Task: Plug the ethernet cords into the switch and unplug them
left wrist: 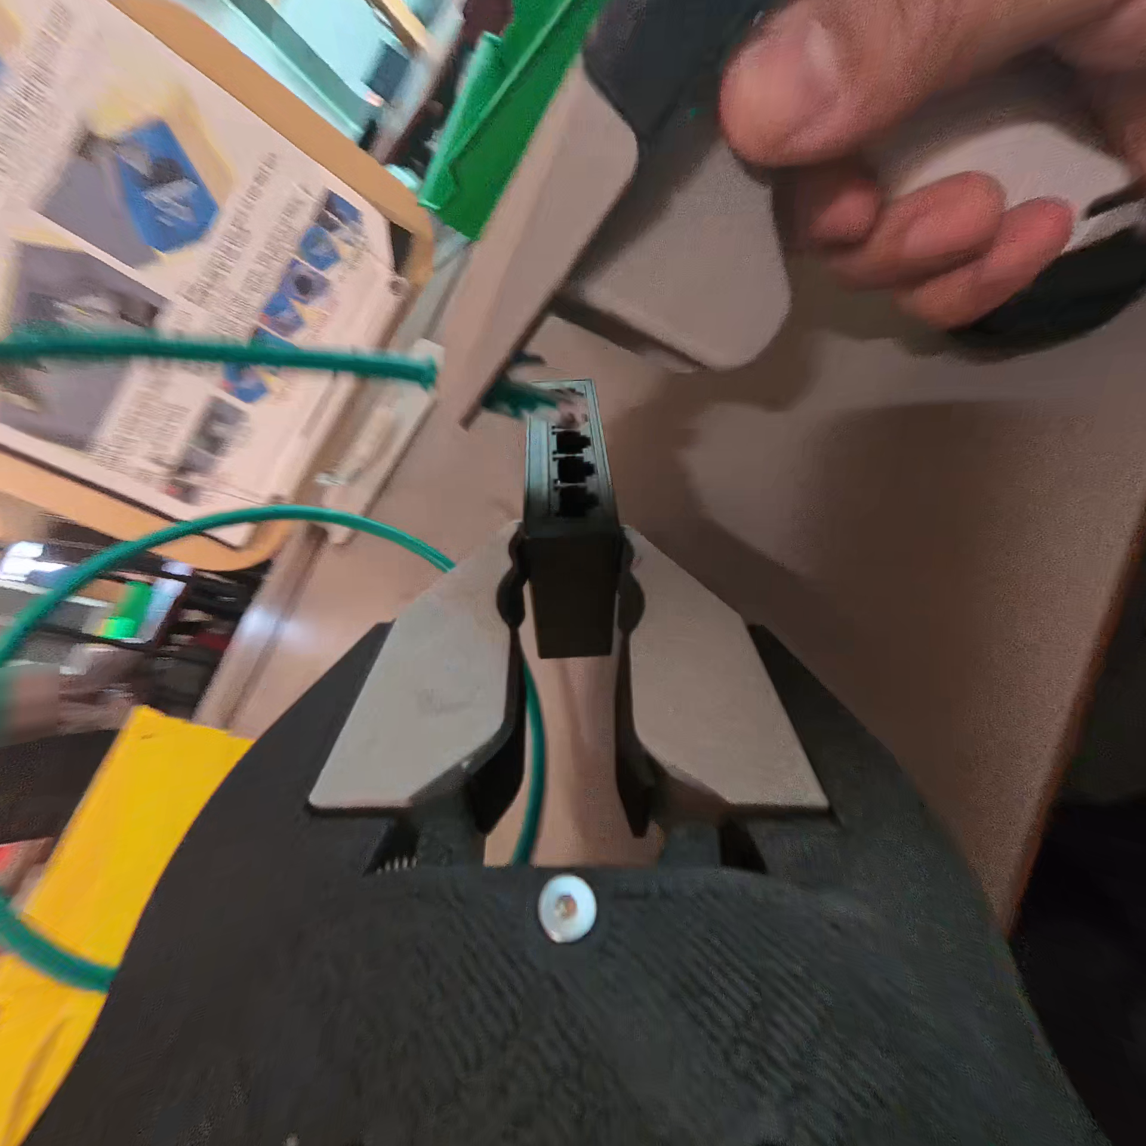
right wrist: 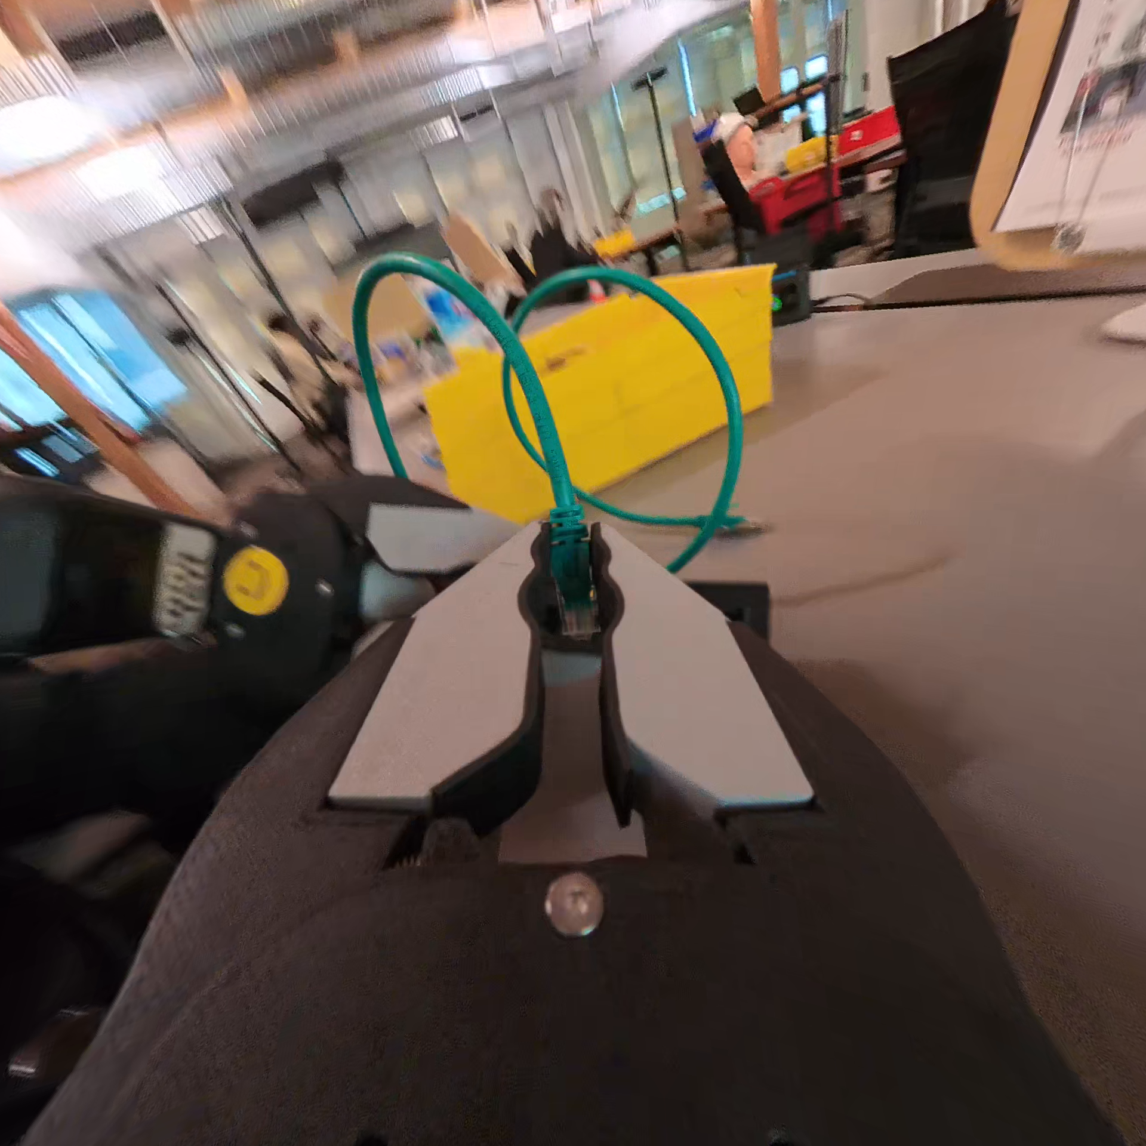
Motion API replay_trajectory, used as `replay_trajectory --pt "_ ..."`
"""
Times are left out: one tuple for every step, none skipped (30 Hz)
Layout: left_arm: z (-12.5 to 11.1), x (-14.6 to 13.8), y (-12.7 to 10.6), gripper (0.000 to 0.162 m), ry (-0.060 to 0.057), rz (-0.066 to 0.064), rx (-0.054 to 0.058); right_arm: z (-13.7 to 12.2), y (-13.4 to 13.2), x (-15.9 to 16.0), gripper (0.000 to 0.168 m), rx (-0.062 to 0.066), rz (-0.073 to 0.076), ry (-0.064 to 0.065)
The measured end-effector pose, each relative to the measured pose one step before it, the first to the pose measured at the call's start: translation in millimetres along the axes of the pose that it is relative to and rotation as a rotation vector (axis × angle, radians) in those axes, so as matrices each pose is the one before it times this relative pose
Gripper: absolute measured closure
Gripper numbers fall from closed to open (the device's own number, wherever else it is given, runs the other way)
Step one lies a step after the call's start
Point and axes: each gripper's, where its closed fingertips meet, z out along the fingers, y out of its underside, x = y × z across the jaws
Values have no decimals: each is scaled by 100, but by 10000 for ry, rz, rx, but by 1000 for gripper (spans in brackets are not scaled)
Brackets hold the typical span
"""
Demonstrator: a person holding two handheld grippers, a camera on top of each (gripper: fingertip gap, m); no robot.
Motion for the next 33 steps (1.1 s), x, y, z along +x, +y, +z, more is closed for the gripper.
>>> replay_trajectory --pt "-28 289 -196 137 403 -391 73 -574 -1375 220 160 875 993 -435" --pt "-56 344 -97 138 421 -255 17 -809 -1858 318 160 1056 1064 -425" --pt "-108 442 -7 137 468 -239 -99 -963 -2160 508 160 1112 1150 -308" --pt "-168 173 -113 137 265 -146 36 -1040 -2317 685 161 1138 995 -93" --pt "-199 153 -110 138 248 -124 62 -789 -1730 805 161 746 365 298" --pt "-237 -28 -183 137 146 -159 105 -449 -674 816 160 168 -346 644" --pt "-286 -339 -281 137 -43 -157 189 -298 94 576 161 -121 -546 605" --pt "-324 -486 -341 137 -121 -187 204 0 1025 27 161 -527 -522 293" --pt "-303 -486 -257 137 -100 -170 121 322 1719 -424 162 -893 -579 64" --pt "-262 -641 -202 137 -225 -161 84 435 1641 -326 161 -830 -682 189" --pt "-227 -606 -190 137 -245 -93 117 383 1084 -235 161 -497 -710 274" --pt "-211 -626 -214 137 -272 -141 145 281 624 -279 161 -276 -581 193" --pt "-217 -517 -187 137 -207 -210 141 238 378 -277 161 -190 -384 90" --pt "-210 -451 -149 137 -147 -220 127 196 290 -333 160 -157 -198 -22" --pt "-152 -517 84 137 -182 -136 -27 131 162 -359 161 -69 -57 -103" --pt "-112 -830 309 137 -372 -31 -159 96 147 -169 161 -61 -24 -27" --pt "-65 -858 398 137 -336 70 -216 163 352 62 160 -236 -104 73" --pt "-17 -636 445 137 -134 -10 -216 246 538 192 160 -411 -162 109" --pt "-6 -493 410 137 18 -186 -167 256 400 339 161 -358 -176 169" --pt "4 -354 403 137 116 -253 -128 204 67 446 160 -192 -278 220" --pt "19 -195 447 138 191 -225 -123 266 -19 585 160 -248 -455 283" --pt "54 15 480 138 264 -151 -148 309 33 898 161 -358 -558 466" --pt "95 109 616 138 279 -103 -252 235 -207 1162 161 -235 -557 619" --pt "154 31 899 138 202 -94 -470 103 -563 1248 161 -14 -555 680" --pt "109 -239 734 138 -17 -35 -345 36 -695 1305 161 55 -620 730" --pt "-42 -426 385 138 -174 42 -129 1 -581 1256 161 -36 -686 721" --pt "-147 -438 331 137 -171 42 -164 -63 -492 1050 161 -93 -711 660" --pt "-235 -524 104 137 -237 38 -53 -90 -376 744 161 -143 -743 544" --pt "-338 -645 -146 137 -331 57 112 -9 123 450 161 -407 -780 397" --pt "-442 -812 -370 138 -424 23 238 119 701 174 161 -722 -724 218" --pt "-507 -785 -487 138 -372 15 258 133 871 -161 160 -720 -503 -3" --pt "-555 -683 -684 138 -288 -21 335 118 780 -478 160 -508 -241 -203" --pt "-572 -433 -768 138 -133 -55 342 121 798 -787 160 -409 -26 -404"
